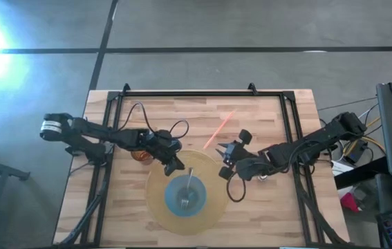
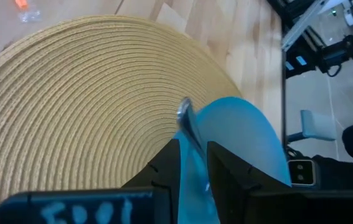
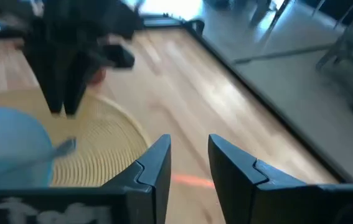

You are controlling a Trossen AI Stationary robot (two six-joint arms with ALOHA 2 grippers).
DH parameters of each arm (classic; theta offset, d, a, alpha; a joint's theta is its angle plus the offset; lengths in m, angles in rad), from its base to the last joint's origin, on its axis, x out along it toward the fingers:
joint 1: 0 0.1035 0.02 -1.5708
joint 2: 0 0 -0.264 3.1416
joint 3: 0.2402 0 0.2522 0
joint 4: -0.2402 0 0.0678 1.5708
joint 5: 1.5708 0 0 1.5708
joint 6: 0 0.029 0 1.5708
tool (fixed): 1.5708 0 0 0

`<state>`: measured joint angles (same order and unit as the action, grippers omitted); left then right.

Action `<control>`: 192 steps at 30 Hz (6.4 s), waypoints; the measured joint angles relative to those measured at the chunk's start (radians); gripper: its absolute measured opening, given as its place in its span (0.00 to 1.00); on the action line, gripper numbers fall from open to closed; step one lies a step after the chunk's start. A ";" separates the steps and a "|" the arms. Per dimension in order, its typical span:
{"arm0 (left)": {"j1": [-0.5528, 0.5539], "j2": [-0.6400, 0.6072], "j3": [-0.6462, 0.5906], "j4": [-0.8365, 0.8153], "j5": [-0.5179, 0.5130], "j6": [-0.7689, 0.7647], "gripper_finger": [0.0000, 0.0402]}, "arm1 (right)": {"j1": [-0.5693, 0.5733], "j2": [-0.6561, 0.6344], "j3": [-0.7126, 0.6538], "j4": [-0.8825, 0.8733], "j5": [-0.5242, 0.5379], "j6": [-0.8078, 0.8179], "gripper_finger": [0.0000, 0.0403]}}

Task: Pick & Place Utensil
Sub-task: Put the orange spoon into the blue bowl on the brown mat

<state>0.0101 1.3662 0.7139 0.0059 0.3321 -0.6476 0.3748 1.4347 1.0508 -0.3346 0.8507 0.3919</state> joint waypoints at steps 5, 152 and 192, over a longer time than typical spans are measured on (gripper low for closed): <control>0.002 -0.045 0.001 -0.001 0.003 0.010 0.17 | 0.000 -0.033 0.004 -0.164 -0.063 0.153 0.29; -0.010 -0.210 -0.065 0.338 -0.226 0.432 0.14 | 0.066 -0.156 -0.254 0.110 -0.102 0.462 0.03; -0.016 -0.210 -0.054 0.378 -0.225 0.596 0.14 | 0.063 0.270 0.005 0.706 0.125 -0.141 0.03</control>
<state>-0.0063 1.1561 0.6601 0.3835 0.1066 -0.0518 0.4381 1.7051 1.0557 0.3714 0.9757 0.2512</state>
